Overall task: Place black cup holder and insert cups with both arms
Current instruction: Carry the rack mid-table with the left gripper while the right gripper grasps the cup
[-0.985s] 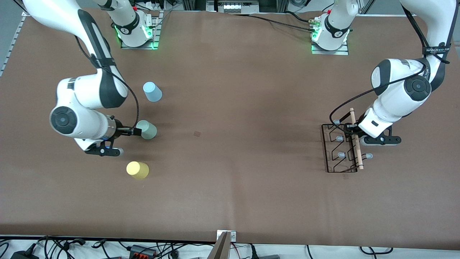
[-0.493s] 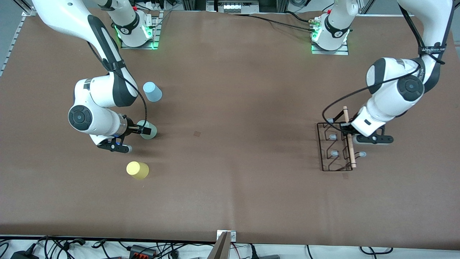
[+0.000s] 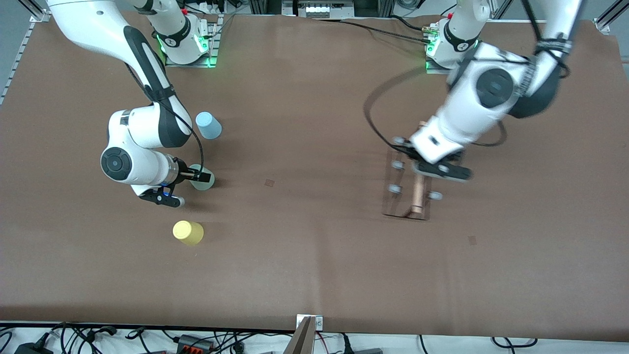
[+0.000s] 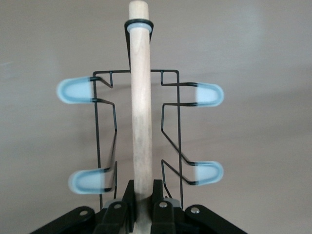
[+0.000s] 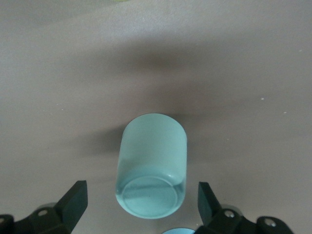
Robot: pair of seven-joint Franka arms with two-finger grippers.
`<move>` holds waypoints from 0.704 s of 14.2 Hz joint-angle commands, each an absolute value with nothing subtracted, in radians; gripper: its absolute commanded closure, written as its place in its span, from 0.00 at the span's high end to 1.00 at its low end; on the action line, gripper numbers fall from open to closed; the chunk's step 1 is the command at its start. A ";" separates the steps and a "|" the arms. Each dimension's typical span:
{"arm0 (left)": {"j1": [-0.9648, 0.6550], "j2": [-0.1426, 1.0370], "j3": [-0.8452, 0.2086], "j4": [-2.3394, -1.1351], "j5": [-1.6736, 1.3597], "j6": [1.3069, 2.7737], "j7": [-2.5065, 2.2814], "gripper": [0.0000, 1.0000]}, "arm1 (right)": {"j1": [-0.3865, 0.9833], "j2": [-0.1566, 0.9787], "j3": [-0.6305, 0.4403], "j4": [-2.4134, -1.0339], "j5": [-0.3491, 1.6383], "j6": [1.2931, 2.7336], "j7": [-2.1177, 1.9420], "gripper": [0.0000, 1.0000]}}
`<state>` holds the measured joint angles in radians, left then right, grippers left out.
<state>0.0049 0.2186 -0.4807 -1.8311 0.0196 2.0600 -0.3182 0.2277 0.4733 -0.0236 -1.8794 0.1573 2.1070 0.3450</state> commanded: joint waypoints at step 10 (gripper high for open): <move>-0.400 0.701 -0.482 -1.341 0.244 2.048 -0.834 0.03 | 0.218 0.503 -0.021 -1.823 0.178 2.096 0.341 0.31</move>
<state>-0.3536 0.6234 -0.4901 -1.4621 0.1863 2.0739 -0.7763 0.2258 0.5086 -0.0235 -1.8603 0.1603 2.1164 0.3497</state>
